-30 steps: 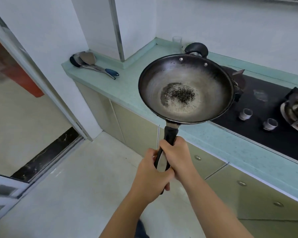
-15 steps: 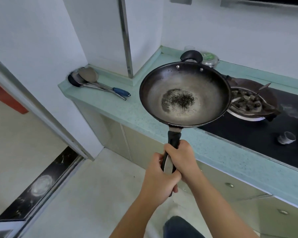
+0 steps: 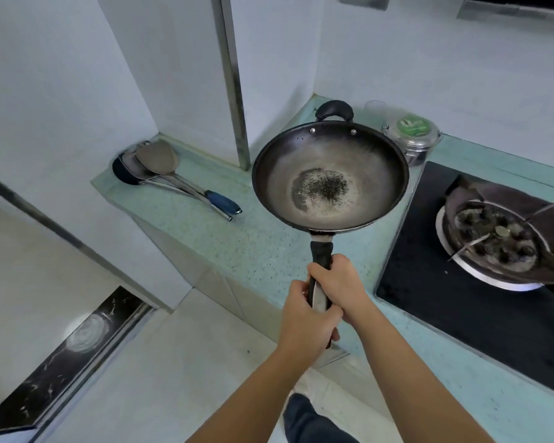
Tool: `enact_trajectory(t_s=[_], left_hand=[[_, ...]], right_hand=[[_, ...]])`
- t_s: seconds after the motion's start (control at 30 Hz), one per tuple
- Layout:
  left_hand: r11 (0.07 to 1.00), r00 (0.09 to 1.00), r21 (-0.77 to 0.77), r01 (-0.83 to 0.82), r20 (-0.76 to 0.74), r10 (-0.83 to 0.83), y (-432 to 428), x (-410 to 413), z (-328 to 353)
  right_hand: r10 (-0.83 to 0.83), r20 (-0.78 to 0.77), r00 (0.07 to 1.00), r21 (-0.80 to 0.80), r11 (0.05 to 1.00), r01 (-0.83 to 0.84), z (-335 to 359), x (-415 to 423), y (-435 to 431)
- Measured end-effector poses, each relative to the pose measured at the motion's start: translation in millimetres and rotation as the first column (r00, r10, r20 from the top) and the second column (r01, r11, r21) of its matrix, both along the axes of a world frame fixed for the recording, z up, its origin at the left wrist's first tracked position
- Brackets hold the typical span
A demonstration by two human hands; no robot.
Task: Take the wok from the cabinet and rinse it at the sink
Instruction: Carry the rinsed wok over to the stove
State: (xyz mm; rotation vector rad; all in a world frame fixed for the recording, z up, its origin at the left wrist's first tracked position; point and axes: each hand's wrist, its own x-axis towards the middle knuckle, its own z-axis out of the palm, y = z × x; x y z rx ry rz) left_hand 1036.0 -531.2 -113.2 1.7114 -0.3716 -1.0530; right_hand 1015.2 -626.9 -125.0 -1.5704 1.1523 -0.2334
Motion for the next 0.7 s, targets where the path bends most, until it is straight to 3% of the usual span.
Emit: enact_trajectory(t_s=[0.7], left_hand=[[0.992, 0.986, 0.045, -0.121, -0.112, 0.125, -92, -14, -24]], right_hand=[[0.075, -0.074, 0.994, 0.092, 0.993, -0.068, -23, -2, -88]])
